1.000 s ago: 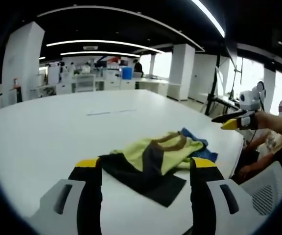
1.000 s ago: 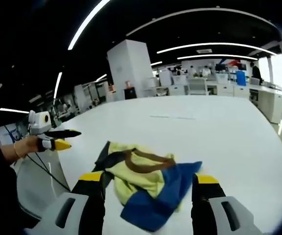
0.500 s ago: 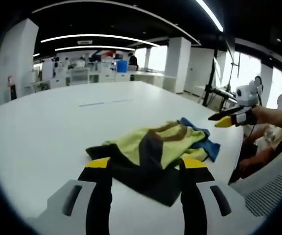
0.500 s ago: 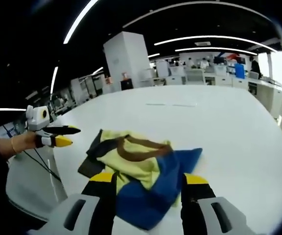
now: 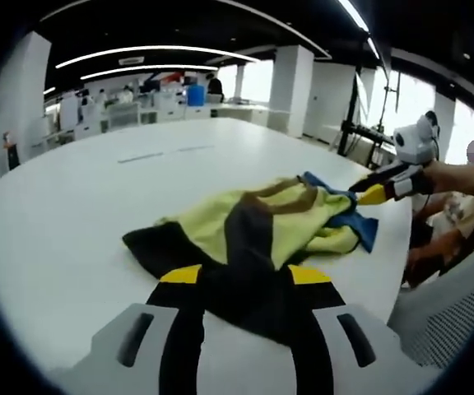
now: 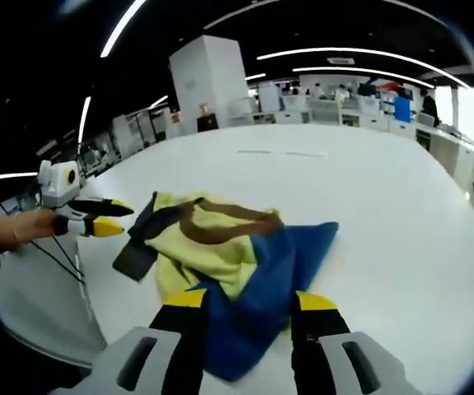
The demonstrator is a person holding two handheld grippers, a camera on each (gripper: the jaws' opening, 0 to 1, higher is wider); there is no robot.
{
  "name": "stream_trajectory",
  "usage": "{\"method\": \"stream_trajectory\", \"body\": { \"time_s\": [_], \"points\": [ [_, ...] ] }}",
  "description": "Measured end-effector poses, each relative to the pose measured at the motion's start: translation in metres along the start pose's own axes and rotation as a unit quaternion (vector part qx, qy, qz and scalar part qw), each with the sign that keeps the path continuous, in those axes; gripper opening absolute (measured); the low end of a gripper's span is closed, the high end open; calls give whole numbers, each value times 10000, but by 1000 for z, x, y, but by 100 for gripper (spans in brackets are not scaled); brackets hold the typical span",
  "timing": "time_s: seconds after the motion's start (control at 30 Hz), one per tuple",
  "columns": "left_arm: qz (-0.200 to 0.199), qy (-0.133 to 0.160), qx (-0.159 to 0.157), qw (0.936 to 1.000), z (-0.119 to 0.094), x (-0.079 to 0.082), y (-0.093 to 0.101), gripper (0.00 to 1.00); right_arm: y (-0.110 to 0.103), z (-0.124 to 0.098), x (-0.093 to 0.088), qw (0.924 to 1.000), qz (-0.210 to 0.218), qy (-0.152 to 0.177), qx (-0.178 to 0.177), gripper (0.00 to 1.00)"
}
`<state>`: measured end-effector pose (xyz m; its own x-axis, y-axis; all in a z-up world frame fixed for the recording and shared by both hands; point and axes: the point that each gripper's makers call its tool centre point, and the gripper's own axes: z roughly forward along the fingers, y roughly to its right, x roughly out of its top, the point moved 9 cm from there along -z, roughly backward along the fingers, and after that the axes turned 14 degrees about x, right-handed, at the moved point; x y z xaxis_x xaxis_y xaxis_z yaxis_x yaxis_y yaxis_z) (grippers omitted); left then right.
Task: Fold the garment on the visible template until the final outline fits inside the template.
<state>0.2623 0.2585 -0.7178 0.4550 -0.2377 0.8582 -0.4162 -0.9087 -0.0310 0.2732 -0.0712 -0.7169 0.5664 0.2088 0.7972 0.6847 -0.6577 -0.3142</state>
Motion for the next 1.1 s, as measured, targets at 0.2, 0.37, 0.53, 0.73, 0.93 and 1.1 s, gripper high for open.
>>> {"method": "stream_trajectory", "body": {
  "time_s": [0.2, 0.37, 0.53, 0.73, 0.93, 1.1],
  "points": [
    [112, -127, -83, 9998, 10, -5, 0, 29, 5, 2, -4, 9999, 145, 0, 10, 30],
    [162, -200, -49, 9997, 16, -8, -2, 22, 9, 1, -4, 9998, 213, 56, -26, 21],
    [135, -257, -43, 9996, 18, -9, -2, 15, 8, 2, -3, 9998, 172, 74, 17, 15],
    [139, -261, -12, 9996, 15, -8, -2, 4, 4, 3, -1, 9999, -15, 98, 89, 2],
    [100, -69, 17, 9999, 8, 0, -1, 1, 4, 0, 3, 9998, -61, 136, 90, 0],
    [119, 140, 32, 9998, 0, 13, -2, 1, 1, -3, 10, 9996, -165, 163, 164, 0]
  ]
}}
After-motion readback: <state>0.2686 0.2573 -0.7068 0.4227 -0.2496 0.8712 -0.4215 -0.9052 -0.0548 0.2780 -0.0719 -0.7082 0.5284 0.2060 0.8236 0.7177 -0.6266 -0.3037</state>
